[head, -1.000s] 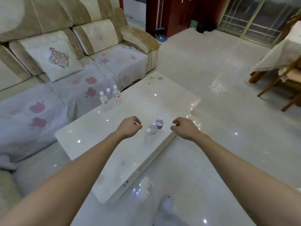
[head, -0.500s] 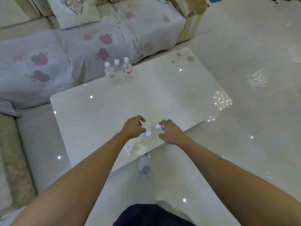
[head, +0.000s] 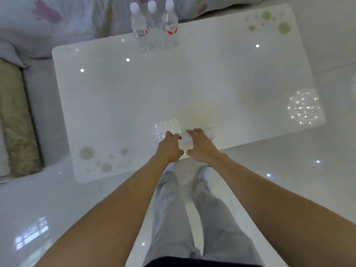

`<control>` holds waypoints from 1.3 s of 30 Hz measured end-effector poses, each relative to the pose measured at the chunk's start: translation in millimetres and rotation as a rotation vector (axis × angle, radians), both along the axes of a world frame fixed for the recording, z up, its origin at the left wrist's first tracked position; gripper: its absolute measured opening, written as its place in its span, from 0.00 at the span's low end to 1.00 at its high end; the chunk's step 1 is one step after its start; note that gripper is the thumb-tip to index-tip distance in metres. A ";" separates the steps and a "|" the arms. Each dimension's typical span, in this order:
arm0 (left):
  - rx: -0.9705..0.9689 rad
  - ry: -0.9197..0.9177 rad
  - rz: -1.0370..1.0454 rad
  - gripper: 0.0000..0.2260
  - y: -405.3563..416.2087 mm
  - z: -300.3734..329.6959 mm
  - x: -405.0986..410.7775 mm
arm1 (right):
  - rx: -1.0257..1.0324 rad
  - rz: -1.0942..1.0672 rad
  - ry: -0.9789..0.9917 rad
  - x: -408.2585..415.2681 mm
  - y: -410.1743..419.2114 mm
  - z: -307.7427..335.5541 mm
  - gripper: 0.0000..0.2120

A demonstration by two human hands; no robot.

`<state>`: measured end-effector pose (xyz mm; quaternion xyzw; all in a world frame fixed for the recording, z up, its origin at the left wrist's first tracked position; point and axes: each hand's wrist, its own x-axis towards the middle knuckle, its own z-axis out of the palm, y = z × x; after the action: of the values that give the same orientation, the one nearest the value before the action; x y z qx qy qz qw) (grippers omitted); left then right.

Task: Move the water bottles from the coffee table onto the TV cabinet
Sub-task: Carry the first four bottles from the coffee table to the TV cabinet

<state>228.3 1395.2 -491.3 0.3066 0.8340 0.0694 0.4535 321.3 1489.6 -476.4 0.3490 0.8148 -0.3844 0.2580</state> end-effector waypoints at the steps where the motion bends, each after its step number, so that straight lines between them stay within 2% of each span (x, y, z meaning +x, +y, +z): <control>1: -0.001 0.023 0.007 0.24 -1.5 -4.9 4.5 | -0.013 0.005 -0.001 1.6 0.3 -6.0 0.35; 3: 0.011 0.068 0.047 0.21 -5.0 -12.8 11.2 | -0.030 -0.015 0.011 3.7 0.6 -15.9 0.35; 9: 0.084 0.149 0.210 0.12 -21.6 -25.2 19.3 | 0.133 0.029 0.080 0.1 -4.0 -28.2 0.19; 15: 0.113 0.110 0.210 0.13 -33.9 -1.8 10.9 | 0.079 -0.081 0.029 7.6 -15.3 -5.7 0.19; 20: 0.069 0.052 0.013 0.13 -39.4 41.6 3.3 | 0.059 -0.144 0.009 21.8 -32.5 39.0 0.18; 29: 0.051 0.074 -0.508 0.14 -14.0 95.5 37.2 | 0.086 -0.490 0.041 99.2 -62.1 90.3 0.18; 34: 0.073 0.122 -0.813 0.16 2.9 121.5 104.0 | 0.121 -0.775 0.073 176.0 -79.4 115.0 0.17; 39: 0.125 0.162 -1.083 0.17 7.0 141.0 207.0 | 0.175 -1.136 0.123 283.6 -115.1 134.1 0.13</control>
<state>435.3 1402.2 -350.4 0.7225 0.5837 -0.1481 0.3396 605.0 1374.6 -342.2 0.7286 0.5418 -0.4136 -0.0667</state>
